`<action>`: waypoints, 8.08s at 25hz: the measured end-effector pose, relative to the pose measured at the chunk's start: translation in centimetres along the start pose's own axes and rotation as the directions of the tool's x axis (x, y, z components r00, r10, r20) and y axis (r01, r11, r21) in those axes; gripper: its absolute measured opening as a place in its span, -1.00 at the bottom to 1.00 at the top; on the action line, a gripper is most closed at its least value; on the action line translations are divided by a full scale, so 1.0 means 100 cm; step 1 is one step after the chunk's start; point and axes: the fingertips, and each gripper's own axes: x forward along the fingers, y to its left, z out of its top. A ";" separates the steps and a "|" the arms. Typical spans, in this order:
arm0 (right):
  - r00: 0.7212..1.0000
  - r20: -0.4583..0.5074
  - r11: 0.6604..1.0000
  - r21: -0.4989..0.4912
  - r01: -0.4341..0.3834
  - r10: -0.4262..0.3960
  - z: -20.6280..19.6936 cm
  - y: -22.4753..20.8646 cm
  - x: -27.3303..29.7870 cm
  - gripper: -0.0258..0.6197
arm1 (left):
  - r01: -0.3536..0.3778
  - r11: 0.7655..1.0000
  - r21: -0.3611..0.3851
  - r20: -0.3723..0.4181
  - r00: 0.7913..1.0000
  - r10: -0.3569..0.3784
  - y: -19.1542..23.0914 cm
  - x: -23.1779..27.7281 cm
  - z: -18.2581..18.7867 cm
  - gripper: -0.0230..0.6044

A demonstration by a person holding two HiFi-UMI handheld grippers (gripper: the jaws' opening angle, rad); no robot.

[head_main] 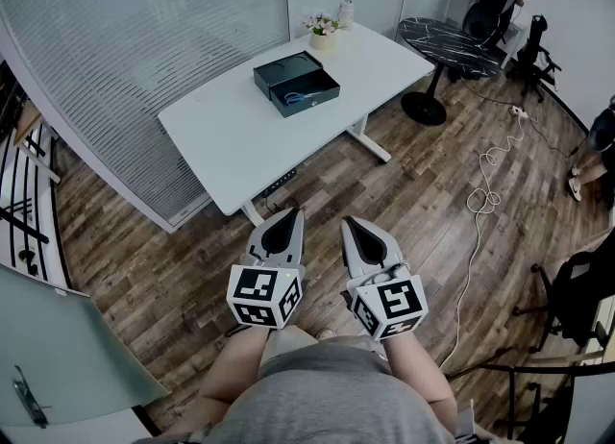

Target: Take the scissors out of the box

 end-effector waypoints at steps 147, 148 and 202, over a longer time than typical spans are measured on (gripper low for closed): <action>0.043 -0.969 0.231 0.014 -0.973 0.244 -0.252 -0.208 0.607 -0.62 | -0.381 0.886 -0.264 -0.201 0.920 0.336 0.385 0.438 -0.014 -0.91; 0.040 -0.968 0.229 0.019 -0.973 0.249 -0.251 -0.207 0.607 -0.64 | -0.385 0.882 -0.270 -0.204 0.918 0.339 0.385 0.437 -0.015 -0.91; 0.944 -0.202 0.916 -0.257 -0.309 0.261 -0.010 -0.180 0.494 -0.67 | -0.173 0.972 -0.158 -0.033 0.985 0.170 0.275 0.318 0.046 -0.91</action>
